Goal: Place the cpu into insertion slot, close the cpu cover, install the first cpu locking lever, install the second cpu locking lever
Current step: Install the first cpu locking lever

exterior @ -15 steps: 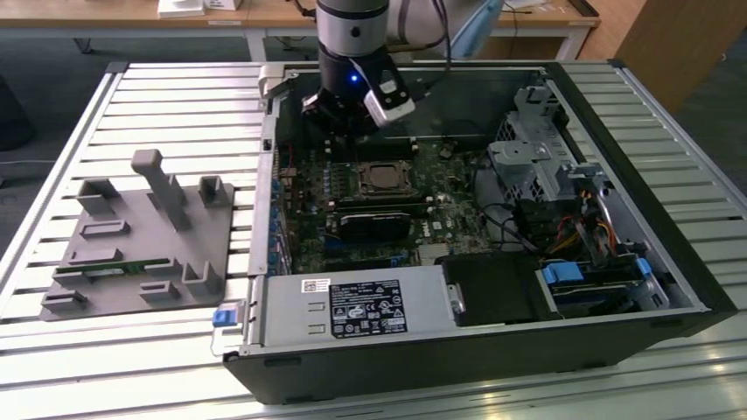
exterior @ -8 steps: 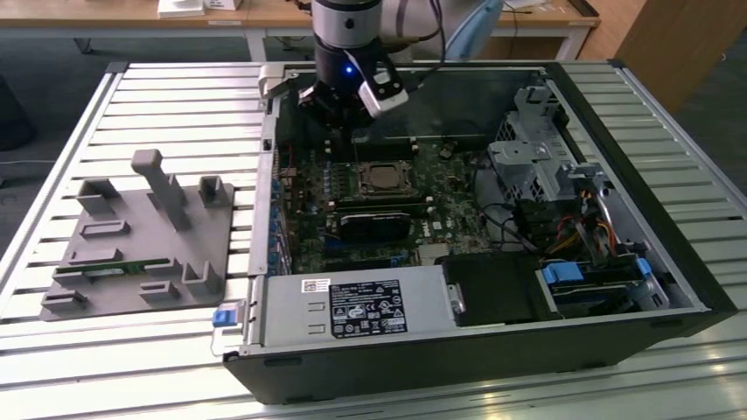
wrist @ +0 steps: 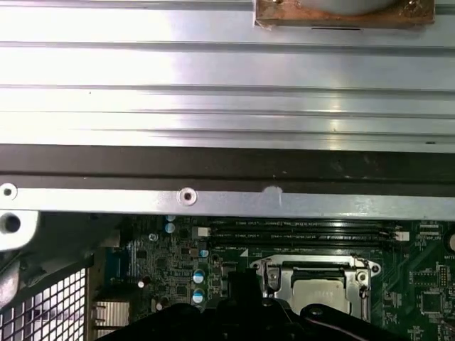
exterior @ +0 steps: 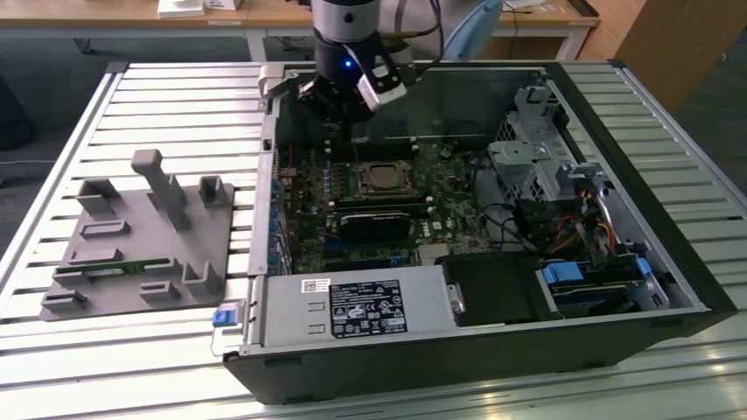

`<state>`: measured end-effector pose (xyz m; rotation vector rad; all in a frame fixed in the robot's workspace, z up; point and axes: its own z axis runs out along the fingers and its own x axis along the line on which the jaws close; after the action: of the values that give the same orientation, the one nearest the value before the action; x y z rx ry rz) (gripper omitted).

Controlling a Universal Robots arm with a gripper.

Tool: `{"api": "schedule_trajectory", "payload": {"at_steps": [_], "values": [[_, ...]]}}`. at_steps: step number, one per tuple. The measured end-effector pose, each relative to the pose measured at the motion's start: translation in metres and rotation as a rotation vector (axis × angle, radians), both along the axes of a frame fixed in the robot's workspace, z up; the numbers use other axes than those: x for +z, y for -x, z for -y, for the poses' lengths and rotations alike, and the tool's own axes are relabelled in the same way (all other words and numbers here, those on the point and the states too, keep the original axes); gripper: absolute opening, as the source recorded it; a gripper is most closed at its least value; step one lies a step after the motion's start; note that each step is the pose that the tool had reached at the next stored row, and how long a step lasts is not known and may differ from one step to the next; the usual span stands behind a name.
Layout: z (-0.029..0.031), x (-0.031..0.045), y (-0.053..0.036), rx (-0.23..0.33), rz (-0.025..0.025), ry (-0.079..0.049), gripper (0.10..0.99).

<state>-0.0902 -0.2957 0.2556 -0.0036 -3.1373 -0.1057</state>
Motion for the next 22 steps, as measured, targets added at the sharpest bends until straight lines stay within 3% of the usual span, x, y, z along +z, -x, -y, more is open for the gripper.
{"api": "schedule_trajectory", "payload": {"at_steps": [9,22], "values": [[-0.0005,-0.0001,-0.0169,0.000,0.0000,0.000,0.118],[-0.0005,-0.0009,-0.0267,-0.001,0.0002,-0.002,0.118]]}}
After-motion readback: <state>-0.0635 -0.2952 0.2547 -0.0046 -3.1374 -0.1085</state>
